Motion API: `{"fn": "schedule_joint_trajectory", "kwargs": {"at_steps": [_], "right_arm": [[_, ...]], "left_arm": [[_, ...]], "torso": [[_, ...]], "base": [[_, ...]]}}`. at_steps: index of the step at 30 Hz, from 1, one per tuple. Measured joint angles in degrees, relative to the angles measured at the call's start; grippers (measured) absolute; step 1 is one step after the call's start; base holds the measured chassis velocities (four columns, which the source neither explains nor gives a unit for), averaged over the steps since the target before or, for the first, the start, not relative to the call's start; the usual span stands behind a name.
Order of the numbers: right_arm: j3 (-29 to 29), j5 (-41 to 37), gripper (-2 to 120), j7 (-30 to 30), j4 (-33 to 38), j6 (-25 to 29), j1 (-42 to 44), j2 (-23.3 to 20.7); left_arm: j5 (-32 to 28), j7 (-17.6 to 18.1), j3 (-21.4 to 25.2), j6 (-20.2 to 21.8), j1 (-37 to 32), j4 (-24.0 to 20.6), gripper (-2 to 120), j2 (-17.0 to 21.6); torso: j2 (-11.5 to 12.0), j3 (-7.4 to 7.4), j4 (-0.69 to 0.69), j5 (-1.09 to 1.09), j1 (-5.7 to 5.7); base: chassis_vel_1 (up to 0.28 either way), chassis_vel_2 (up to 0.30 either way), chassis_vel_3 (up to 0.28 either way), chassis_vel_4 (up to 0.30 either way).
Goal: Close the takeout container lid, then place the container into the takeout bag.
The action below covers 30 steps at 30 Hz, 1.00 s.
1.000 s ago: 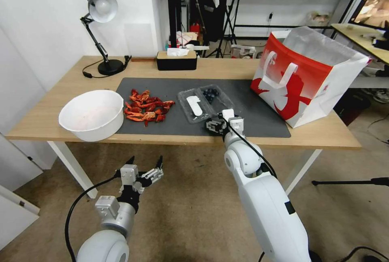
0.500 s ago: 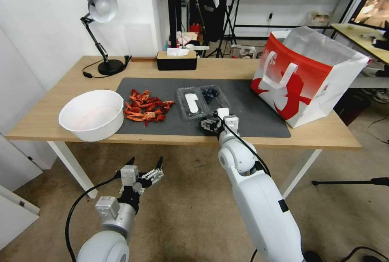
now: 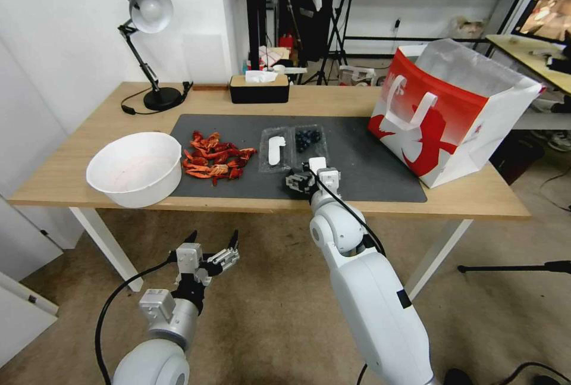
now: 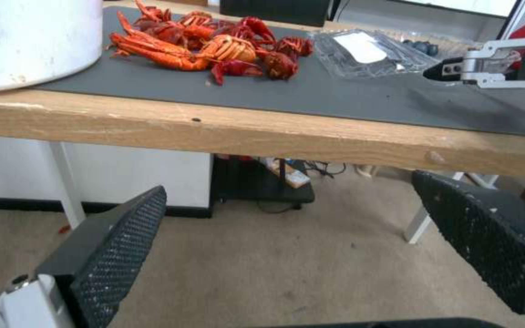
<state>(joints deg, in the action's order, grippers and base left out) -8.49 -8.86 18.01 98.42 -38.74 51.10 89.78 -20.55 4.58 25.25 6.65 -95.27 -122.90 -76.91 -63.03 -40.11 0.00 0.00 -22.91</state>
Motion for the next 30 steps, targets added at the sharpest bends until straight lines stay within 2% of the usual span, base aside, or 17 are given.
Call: {"fn": "schedule_joint_trajectory", "kwargs": {"at_steps": [7,13,17,21,26,30], "right_arm": [[0.0,0.2,100,0.0,1.5,-0.1,1.4,-0.2],[-0.9,0.3,100,-0.5,6.1,0.1,4.2,-1.6],[-2.5,0.6,100,-1.2,10.9,3.9,7.1,-3.4],[-6.0,0.3,100,-2.3,16.7,10.7,11.7,-6.1],[-9.5,0.2,100,-4.9,20.4,15.8,16.1,-9.1],[-14.4,1.9,100,-8.5,24.0,25.3,24.4,-13.0]], "left_arm": [[-0.1,0.0,0.0,0.0,0.0,0.0,100,0.0],[-0.2,0.0,0.0,0.0,0.1,-0.1,100,0.1],[-0.2,-0.1,0.0,0.0,0.1,-0.3,100,0.1],[-0.3,-0.1,0.0,0.0,0.1,-0.6,100,0.2],[-0.4,-0.2,0.0,0.0,0.0,-1.0,100,0.3],[-0.6,-0.4,0.1,-0.1,0.0,-1.2,100,0.5]], "torso": [[0.0,0.00,0.00,0.00,0.00],[0.0,0.00,0.00,0.01,0.00],[0.0,0.00,-0.01,0.01,0.00],[0.0,0.01,0.00,0.02,0.00],[0.0,0.00,-0.01,0.00,0.00],[0.0,0.01,-0.01,0.02,0.00]], "base": [[0.000,0.000,0.000,0.000],[0.000,0.000,0.000,0.000],[0.000,0.000,0.000,0.000],[0.000,0.000,0.000,0.000],[0.000,0.000,0.000,0.000],[0.000,0.000,0.000,0.000]]}}
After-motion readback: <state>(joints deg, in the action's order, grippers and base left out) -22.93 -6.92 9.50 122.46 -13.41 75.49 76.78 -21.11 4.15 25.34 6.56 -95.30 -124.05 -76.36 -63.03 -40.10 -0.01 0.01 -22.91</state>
